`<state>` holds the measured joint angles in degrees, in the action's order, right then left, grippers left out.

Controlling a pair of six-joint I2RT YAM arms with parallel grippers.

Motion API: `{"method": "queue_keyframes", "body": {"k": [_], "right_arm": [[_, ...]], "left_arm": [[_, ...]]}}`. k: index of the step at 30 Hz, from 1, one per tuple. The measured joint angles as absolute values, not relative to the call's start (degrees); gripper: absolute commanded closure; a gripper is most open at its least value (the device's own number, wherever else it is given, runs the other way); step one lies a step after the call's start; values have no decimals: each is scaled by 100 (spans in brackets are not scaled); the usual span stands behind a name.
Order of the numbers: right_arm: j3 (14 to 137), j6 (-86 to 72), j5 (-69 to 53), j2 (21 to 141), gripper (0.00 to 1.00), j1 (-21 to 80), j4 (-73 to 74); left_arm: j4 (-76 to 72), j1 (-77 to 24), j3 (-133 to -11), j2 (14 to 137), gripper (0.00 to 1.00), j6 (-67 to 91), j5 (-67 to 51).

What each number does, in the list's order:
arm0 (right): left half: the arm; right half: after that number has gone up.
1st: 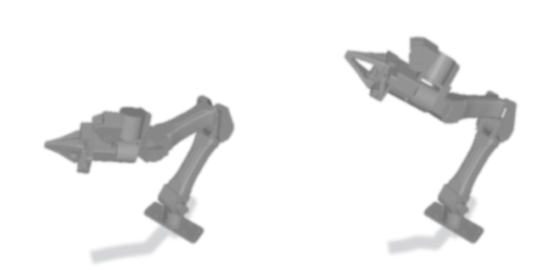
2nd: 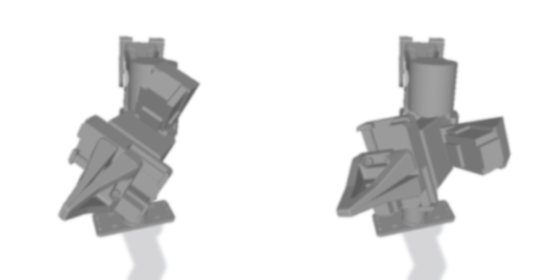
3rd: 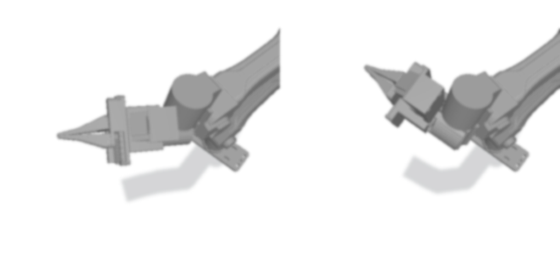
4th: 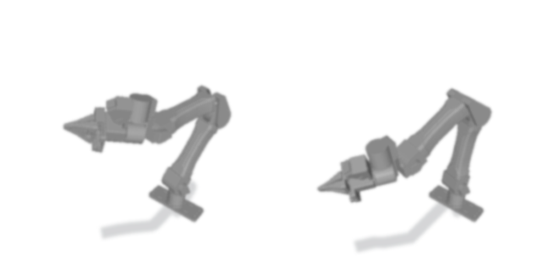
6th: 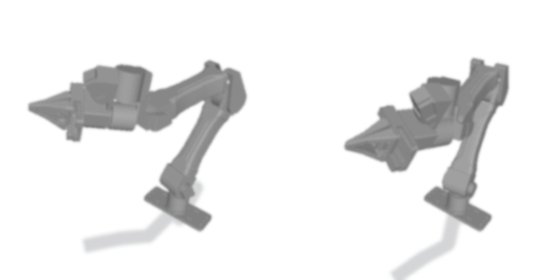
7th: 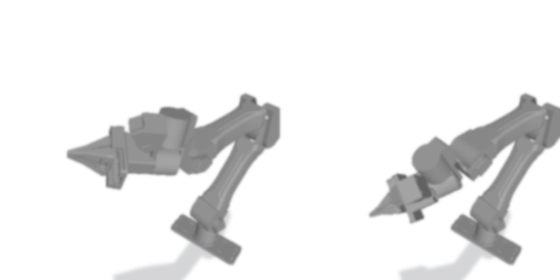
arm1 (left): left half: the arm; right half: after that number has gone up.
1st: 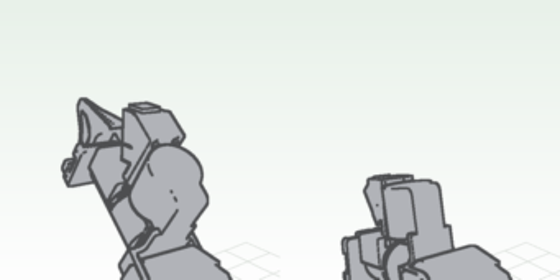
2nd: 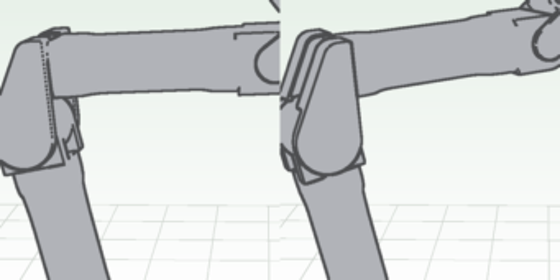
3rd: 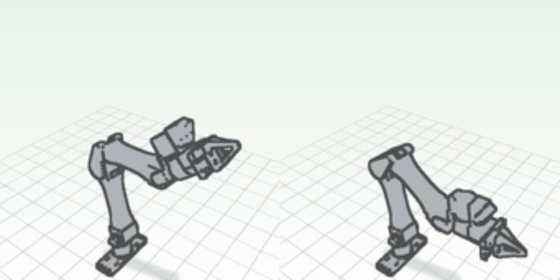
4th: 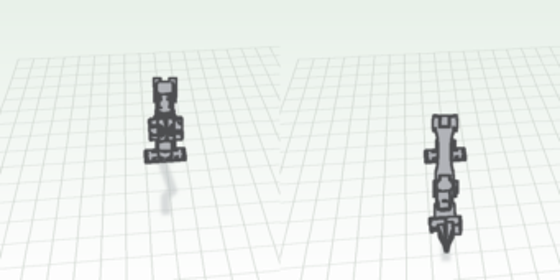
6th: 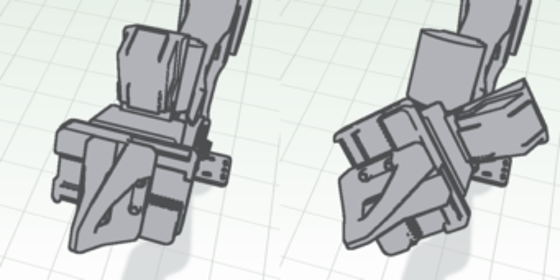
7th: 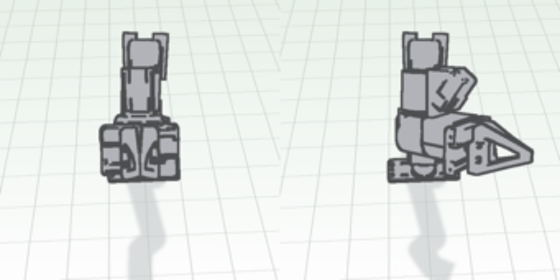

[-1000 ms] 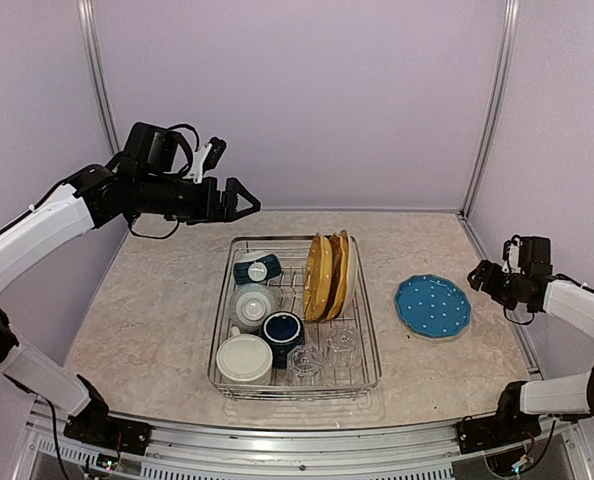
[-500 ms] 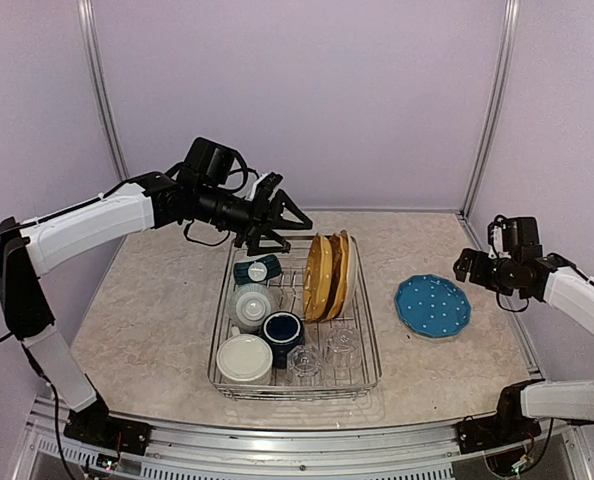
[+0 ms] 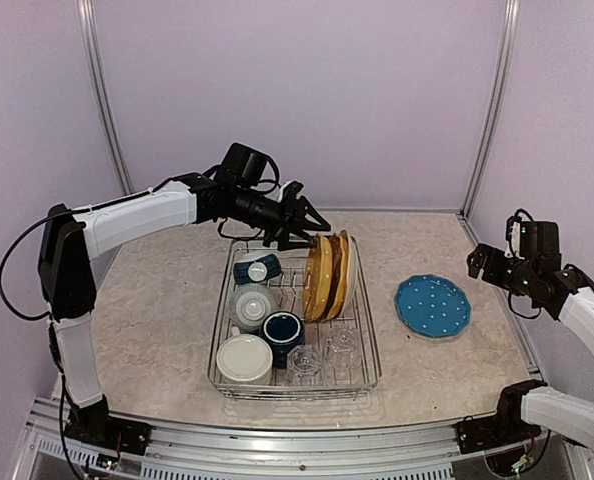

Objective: Unload the mixed dishes from the dish rack
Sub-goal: Grab the plate from the dish rack.

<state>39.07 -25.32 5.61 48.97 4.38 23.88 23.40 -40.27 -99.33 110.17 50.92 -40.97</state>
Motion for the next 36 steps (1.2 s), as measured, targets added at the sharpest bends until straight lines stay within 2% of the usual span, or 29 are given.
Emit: {"method": "queue_keyframes", "body": {"k": [5,11,17,24,28,31,33,36], "right_arm": [[3907,-2486,532,4847,0,438,2408],[3907,-2469,493,4584,0,438,2414],[3905,-2471,447,4307,1,438,2364],[3905,-2473,362,4305,1,438,2331],[3905,-2475,314,4307,1,438,2327],[3905,-2480,279,4316,1,438,2320],[3894,-2499,242,4318,1,438,2290],[3852,-2536,156,4318,1,438,2241]], "left_arm": [[2412,-4058,-10239,11614,61,5124,-4147],[2633,-4121,-10508,11891,63,5118,-4128],[2703,-4145,-10724,12053,75,5153,-4115],[2958,-4136,-10975,12258,76,5155,-3872],[3072,-4141,-11019,12276,71,5113,-3708],[3159,-4160,-11021,12283,71,5087,-3586],[3186,-4178,-11050,12300,73,5089,-3555],[3247,-4187,-11115,12322,80,5092,-3542]]}}
